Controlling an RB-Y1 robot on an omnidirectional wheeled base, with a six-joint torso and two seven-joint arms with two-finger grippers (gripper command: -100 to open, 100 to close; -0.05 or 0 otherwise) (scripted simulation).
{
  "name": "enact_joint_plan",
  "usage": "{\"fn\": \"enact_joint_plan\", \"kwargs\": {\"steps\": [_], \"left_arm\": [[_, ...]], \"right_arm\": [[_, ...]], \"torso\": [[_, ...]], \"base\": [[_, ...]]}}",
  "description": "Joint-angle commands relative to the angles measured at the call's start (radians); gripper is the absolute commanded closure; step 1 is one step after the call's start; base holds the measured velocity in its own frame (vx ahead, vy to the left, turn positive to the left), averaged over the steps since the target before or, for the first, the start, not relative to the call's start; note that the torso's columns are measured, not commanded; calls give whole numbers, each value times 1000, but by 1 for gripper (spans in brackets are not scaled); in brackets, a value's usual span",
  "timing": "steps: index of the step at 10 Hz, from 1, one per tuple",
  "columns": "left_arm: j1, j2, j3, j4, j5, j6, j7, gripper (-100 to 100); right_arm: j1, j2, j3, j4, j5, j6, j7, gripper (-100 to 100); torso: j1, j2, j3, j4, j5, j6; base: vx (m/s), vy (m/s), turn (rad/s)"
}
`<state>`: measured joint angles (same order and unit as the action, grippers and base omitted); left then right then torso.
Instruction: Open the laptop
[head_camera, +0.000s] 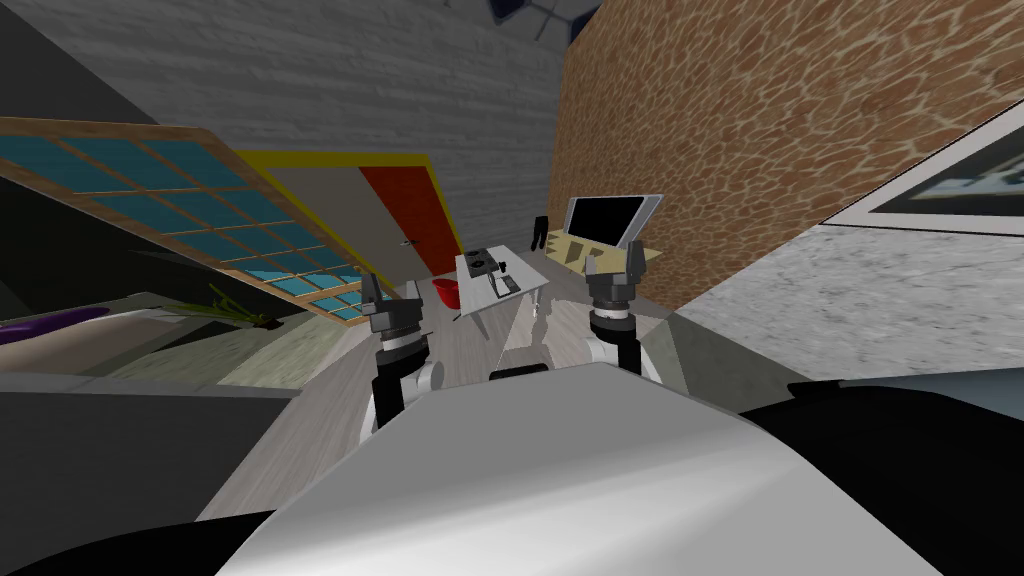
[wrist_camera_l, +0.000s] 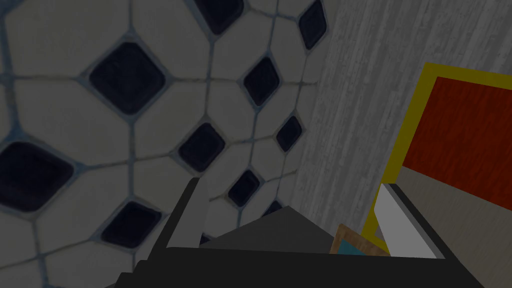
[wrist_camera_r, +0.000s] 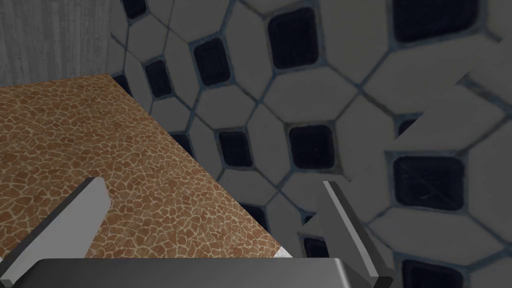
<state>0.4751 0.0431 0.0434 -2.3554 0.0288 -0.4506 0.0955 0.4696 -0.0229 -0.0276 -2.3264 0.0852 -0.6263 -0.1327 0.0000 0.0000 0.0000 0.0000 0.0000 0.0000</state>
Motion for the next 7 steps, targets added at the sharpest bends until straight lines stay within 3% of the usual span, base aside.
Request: {"fn": "enact_joint_plan", "kwargs": {"steps": [1,7], "left_arm": [[0,0,0,0,0,0,0,0],[0,0,0,0,0,0,0,0]], "right_arm": [[0,0,0,0,0,0,0,0],[0,0,0,0,0,0,0,0]], "torso": [[0,40,-82,41,0,0],[0,470,-939,470,0,0]], "base": [[0,0,0],[0,0,0]]}}
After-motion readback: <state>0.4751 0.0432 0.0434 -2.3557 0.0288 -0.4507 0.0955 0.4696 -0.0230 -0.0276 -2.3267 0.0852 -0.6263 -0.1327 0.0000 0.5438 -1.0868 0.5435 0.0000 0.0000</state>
